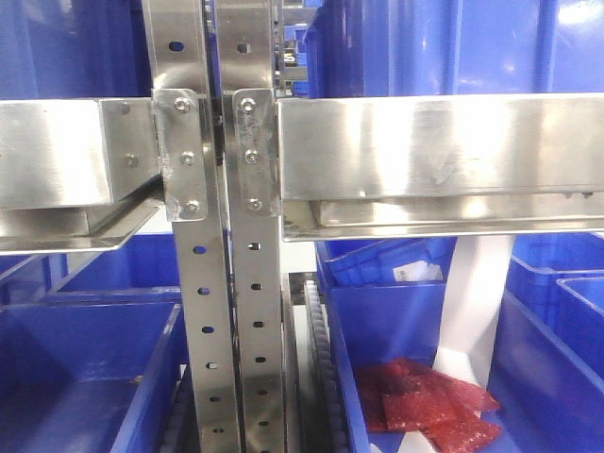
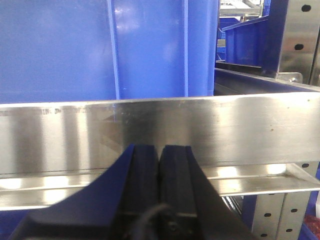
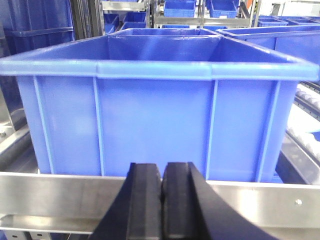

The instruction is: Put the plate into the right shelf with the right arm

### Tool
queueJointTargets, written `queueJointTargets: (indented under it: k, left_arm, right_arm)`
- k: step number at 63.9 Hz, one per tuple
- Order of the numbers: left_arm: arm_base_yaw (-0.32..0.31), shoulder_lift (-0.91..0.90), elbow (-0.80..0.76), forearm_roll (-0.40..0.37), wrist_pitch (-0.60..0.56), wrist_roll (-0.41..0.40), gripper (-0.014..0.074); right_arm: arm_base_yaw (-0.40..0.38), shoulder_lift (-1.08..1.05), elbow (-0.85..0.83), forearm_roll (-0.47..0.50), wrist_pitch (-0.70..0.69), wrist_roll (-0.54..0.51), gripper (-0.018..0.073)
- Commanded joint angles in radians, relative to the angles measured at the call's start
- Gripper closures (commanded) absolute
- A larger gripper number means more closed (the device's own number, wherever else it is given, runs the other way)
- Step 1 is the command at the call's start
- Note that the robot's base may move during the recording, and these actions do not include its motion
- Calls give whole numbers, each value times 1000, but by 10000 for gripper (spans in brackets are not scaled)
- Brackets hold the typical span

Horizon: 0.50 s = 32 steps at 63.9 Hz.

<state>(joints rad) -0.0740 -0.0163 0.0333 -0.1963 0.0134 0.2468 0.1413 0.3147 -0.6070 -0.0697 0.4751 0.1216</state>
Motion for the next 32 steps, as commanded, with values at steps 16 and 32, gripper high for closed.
queueJointTargets:
  k: [16, 32]
  left_arm:
    - [0, -12, 8, -2, -89, -2, 643]
    - [0, -12, 8, -2, -89, -2, 643]
  right_arm:
    - [-2, 7, -25, -19, -78, -2, 504]
    - [-9, -19, 121, -40, -152, -70, 504]
